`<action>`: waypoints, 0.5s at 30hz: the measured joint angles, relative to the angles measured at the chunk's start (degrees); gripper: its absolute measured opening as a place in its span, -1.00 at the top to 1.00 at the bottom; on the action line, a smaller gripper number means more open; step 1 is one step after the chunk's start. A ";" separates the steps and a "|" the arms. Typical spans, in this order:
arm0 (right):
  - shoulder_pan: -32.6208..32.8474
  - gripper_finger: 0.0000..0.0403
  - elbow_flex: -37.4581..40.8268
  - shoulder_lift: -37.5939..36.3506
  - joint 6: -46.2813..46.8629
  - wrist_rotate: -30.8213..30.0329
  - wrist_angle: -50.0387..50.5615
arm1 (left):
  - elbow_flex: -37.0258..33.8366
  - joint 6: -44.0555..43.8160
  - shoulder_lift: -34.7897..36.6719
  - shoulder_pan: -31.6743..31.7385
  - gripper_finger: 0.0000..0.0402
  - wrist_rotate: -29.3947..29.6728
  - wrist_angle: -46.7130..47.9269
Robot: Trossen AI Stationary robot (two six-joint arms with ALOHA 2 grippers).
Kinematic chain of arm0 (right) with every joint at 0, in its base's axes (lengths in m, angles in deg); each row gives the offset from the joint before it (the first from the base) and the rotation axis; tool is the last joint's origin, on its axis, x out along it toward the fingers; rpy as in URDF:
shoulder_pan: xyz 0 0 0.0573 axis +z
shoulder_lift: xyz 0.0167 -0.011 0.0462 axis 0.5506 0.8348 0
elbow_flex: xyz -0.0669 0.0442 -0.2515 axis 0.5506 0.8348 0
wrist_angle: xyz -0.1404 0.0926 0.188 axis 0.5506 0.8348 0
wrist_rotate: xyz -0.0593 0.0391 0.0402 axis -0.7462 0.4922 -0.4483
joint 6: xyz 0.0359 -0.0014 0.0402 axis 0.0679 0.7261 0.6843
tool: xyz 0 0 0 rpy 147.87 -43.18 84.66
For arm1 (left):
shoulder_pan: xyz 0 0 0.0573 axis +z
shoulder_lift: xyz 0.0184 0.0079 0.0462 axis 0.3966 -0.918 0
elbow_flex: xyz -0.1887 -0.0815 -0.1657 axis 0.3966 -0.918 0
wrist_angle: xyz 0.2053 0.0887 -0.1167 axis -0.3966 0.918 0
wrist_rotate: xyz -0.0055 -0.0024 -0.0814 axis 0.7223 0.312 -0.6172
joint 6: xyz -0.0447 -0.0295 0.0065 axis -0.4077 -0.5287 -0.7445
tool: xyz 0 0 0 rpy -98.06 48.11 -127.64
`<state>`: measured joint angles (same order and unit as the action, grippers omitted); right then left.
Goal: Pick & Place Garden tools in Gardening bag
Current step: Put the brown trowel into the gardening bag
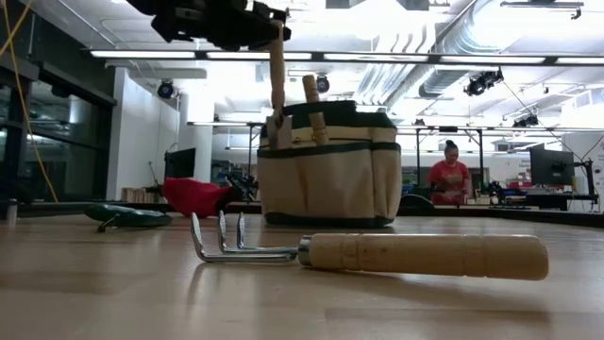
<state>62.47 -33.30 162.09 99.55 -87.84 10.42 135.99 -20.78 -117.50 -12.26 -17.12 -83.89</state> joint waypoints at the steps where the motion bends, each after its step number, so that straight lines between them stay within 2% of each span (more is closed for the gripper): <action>1: 0.00 -0.36 0.00 0.00 -0.02 0.00 0.00 | 0.00 0.18 -0.18 0.47 0.68 -0.22 -0.18; 8: -0.41 -0.36 0.00 0.00 -0.11 -0.01 0.07 | 0.00 4.37 -0.28 3.70 0.68 0.56 -0.30; 15: -0.76 -0.36 0.00 0.00 -0.11 0.18 0.07 | 0.09 0.14 -1.09 5.10 0.68 -0.59 0.11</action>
<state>61.70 -33.30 162.09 99.45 -87.66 10.49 136.08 -20.64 -118.59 -7.16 -17.71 -83.78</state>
